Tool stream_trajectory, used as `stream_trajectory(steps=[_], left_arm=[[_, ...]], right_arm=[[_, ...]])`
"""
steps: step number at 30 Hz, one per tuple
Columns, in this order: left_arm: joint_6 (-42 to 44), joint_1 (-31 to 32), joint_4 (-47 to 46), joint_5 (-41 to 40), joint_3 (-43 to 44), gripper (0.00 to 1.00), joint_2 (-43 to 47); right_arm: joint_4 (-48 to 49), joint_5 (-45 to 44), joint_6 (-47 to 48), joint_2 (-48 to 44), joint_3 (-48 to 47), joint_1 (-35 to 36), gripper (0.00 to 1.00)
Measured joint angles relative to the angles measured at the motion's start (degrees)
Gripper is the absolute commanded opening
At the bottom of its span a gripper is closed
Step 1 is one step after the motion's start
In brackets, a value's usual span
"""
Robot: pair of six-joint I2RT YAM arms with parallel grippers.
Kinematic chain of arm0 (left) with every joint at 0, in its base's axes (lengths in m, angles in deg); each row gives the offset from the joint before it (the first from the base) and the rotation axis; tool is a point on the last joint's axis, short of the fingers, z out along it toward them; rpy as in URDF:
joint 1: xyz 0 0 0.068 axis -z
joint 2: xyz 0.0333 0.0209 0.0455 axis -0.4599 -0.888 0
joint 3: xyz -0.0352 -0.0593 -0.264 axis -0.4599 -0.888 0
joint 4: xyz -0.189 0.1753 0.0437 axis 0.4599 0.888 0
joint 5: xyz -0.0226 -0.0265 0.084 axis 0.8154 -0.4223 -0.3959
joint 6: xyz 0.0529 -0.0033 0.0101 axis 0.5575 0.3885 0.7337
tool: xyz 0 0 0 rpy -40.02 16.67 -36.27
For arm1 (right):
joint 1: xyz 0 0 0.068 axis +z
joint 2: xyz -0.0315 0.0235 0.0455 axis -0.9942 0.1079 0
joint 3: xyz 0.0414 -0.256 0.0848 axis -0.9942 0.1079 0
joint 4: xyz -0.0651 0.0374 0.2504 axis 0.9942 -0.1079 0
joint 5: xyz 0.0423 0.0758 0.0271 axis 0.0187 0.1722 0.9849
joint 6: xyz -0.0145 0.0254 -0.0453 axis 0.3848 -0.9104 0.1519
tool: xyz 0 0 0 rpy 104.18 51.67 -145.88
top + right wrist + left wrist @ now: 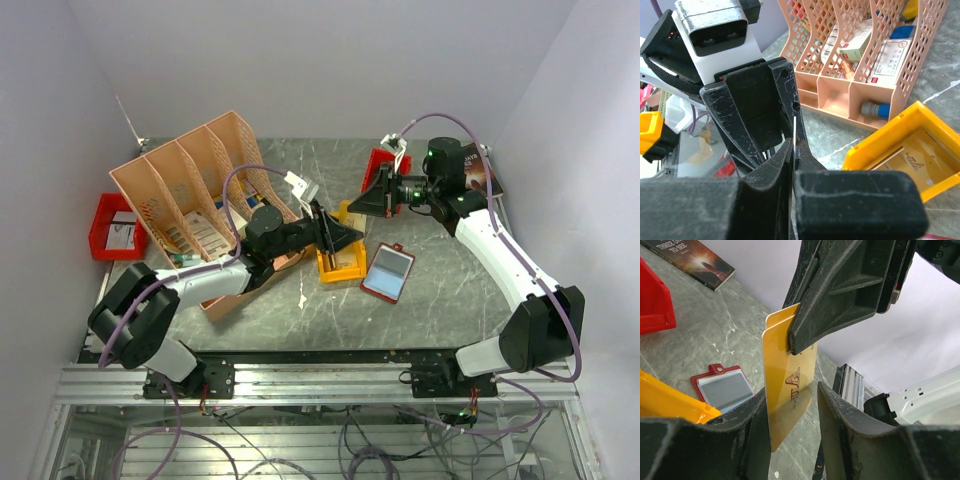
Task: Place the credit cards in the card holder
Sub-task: Pick up the credit card from the storage box.
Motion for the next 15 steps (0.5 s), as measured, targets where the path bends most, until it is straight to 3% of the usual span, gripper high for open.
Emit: stream_trajectory(steps=[8, 15], left_arm=[[-1.1, 0.0, -1.0, -0.2, 0.1, 0.45, -0.7], [1.0, 0.8, 6.2, -3.6, 2.3, 0.38, -0.4]], right_arm=[[-0.1, -0.9, 0.1, 0.0, 0.0, 0.0, 0.0], [-2.6, -5.4, 2.0, 0.0, -0.1, 0.9, 0.0]])
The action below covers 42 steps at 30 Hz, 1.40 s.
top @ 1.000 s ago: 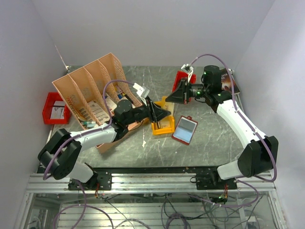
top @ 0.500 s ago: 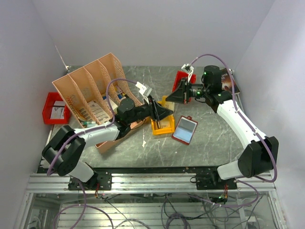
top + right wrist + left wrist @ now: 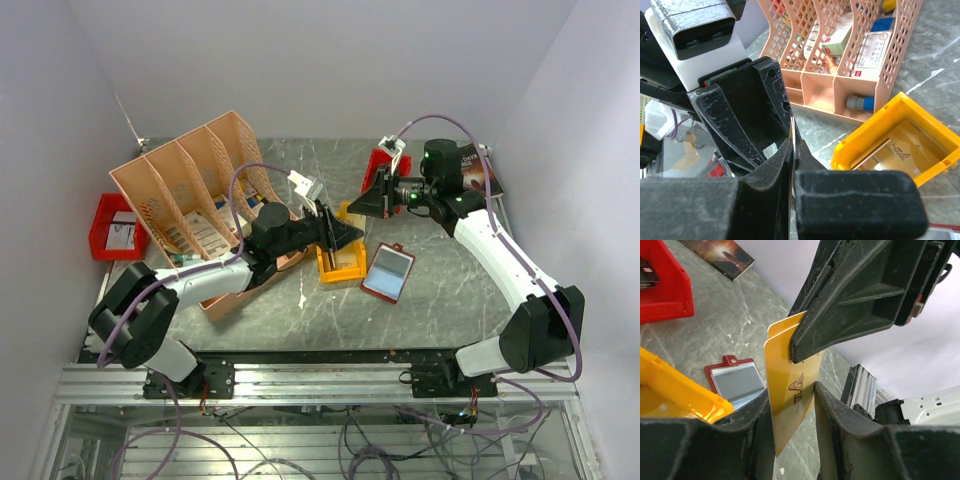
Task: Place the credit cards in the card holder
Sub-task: Pick up the credit card from the storage box, then place the credit card in the storage box.
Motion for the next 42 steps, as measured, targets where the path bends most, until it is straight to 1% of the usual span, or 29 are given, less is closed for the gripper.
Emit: stream_trajectory(steps=[3, 4, 6, 7, 9, 10, 11, 12, 13, 15, 17, 20, 22, 24, 25, 27, 29, 30, 32, 35, 38, 40, 42], left_arm=[[0.5, 0.2, 1.6, -1.2, 0.2, 0.32, 0.6], [0.5, 0.2, 1.9, -1.3, 0.2, 0.27, 0.8], [0.6, 0.2, 2.4, -1.5, 0.2, 0.13, 1.0], [0.6, 0.2, 2.5, -1.6, 0.2, 0.08, 1.1], [0.6, 0.2, 2.5, -1.6, 0.2, 0.07, 1.1], [0.5, 0.2, 2.5, -1.6, 0.2, 0.07, 1.1], [0.5, 0.2, 2.4, -1.6, 0.2, 0.07, 1.1], [0.5, 0.2, 2.3, -1.5, 0.2, 0.07, 1.1], [0.5, 0.2, 2.1, -1.4, 0.2, 0.07, 1.1], [0.5, 0.3, 0.6, -0.9, 0.0, 0.07, 1.2], [0.4, 0.4, -2.2, 0.2, -0.7, 0.07, 1.6], [-0.8, 0.3, -5.7, 2.0, -2.4, 0.07, 2.4], [-1.7, 0.3, -7.9, 3.2, -3.5, 0.07, 2.5], [-2.5, 0.2, -9.2, 4.0, -4.5, 0.07, 2.5], [-2.8, 0.2, -9.4, 4.1, -4.7, 0.07, 2.5], [-3.4, 0.0, -9.5, 4.1, -5.2, 0.07, 2.5], [-4.1, -0.3, -10.3, 4.1, -5.7, 0.07, 2.5], [-4.5, -0.6, -11.0, 4.2, -6.0, 0.07, 2.5], [-5.7, -1.2, -12.7, 4.3, -6.8, 0.07, 2.4], [-6.8, -1.8, -14.4, 4.7, -7.1, 0.07, 2.1], [-8.1, -2.0, -16.7, 5.6, -7.1, 0.07, 1.4], [-8.9, -2.1, -17.9, 6.1, -7.1, 0.07, 0.8], [-9.4, -2.1, -18.8, 6.8, -7.1, 0.07, 0.3]], right_arm=[[-0.6, -0.9, 0.7, 0.0, -0.3, 0.2, 0.0], [-0.7, -1.0, 1.0, 0.0, -0.4, 0.2, 0.0], [-0.8, -1.2, 1.4, 0.0, -0.5, 0.3, 0.0], [-0.9, -1.2, 1.6, 0.0, -0.5, 0.3, 0.0], [-0.9, -1.2, 1.7, 0.0, -0.5, 0.4, 0.0], [-1.0, -1.1, 1.8, 0.0, -0.5, 0.3, 0.05], [-1.0, -1.0, 1.9, 0.0, -0.5, 0.3, 0.19], [-0.9, -0.7, 1.9, 0.0, -0.5, 0.3, 0.35], [-0.9, -0.3, 1.7, 0.0, -0.5, 0.1, 0.45], [-0.2, 0.9, 0.6, 0.0, -0.4, -0.7, 0.57], [1.5, 3.1, -1.5, 0.0, 0.4, -2.3, 0.6], [7.4, 8.2, -6.4, -0.1, 3.2, -5.9, 0.6], [11.2, 11.1, -10.0, -0.3, 5.6, -7.3, 0.47], [13.9, 12.8, -12.4, -0.6, 7.3, -7.4, 0.45], [15.8, 13.6, -14.0, -0.9, 8.4, -7.3, 0.45], [17.2, 14.4, -15.5, -1.2, 9.4, -7.2, 0.53], [18.2, 15.1, -16.5, -1.2, 9.5, -7.3, 0.56], [18.9, 15.5, -16.9, -1.2, 9.5, -7.3, 0.57], [20.4, 16.4, -17.7, -1.2, 9.5, -7.3, 0.57], [22.4, 18.0, -18.4, -1.2, 9.7, -7.3, 0.54], [23.6, 19.1, -18.3, -1.2, 10.3, -6.8, 0.43], [23.3, 19.7, -17.8, -1.2, 10.4, -6.5, 0.38], [23.3, 20.0, -17.5, -1.1, 10.4, -6.3, 0.35]])
